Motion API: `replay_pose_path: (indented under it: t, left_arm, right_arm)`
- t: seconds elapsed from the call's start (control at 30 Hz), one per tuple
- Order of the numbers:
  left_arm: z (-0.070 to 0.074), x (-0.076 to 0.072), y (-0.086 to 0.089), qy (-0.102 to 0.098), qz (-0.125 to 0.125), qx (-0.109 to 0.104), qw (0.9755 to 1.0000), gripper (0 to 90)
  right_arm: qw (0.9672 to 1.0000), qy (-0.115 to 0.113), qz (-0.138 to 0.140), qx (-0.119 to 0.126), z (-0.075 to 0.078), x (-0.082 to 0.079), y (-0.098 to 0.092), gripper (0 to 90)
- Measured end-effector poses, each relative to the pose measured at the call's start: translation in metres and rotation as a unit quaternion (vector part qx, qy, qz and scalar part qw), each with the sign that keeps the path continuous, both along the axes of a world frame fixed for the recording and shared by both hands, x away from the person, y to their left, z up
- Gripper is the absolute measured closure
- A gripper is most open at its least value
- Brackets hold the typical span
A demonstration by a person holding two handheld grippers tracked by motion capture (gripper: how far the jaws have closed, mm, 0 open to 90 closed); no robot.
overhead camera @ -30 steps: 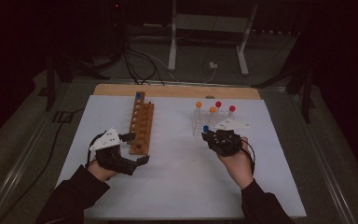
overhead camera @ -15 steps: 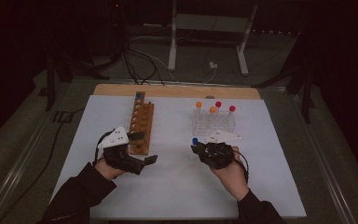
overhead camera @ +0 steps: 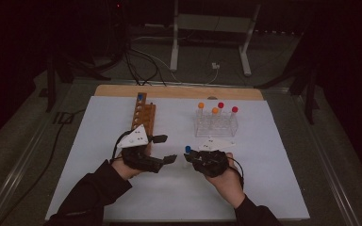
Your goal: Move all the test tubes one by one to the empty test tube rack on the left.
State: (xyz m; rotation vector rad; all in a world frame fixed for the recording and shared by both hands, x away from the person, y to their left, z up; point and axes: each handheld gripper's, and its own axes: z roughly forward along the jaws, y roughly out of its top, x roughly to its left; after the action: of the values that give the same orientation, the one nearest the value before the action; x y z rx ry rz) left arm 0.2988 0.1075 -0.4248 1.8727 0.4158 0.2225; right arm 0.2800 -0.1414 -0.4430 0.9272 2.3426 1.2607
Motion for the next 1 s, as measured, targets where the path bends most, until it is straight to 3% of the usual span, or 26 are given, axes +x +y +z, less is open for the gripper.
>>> replay_pose_path:
  t: [0.37,0.7,1.0]
  left_arm:
    - [-0.007,0.008,-0.03,-0.005,-0.007,0.011,0.9999,46.9]
    - [-0.01,0.011,-0.037,-0.005,-0.014,0.018,0.9997,70.2]
    - [-0.01,0.012,-0.039,-0.005,-0.015,0.027,0.9995,76.8]
  right_arm:
    - [1.0,0.0,0.007,0.0,0.0,-0.002,0.004,76.8]
    - [1.0,-0.003,0.007,0.001,0.0,-0.002,0.003,76.8]
    - [1.0,-0.003,0.003,0.002,0.001,-0.001,0.002,76.7]
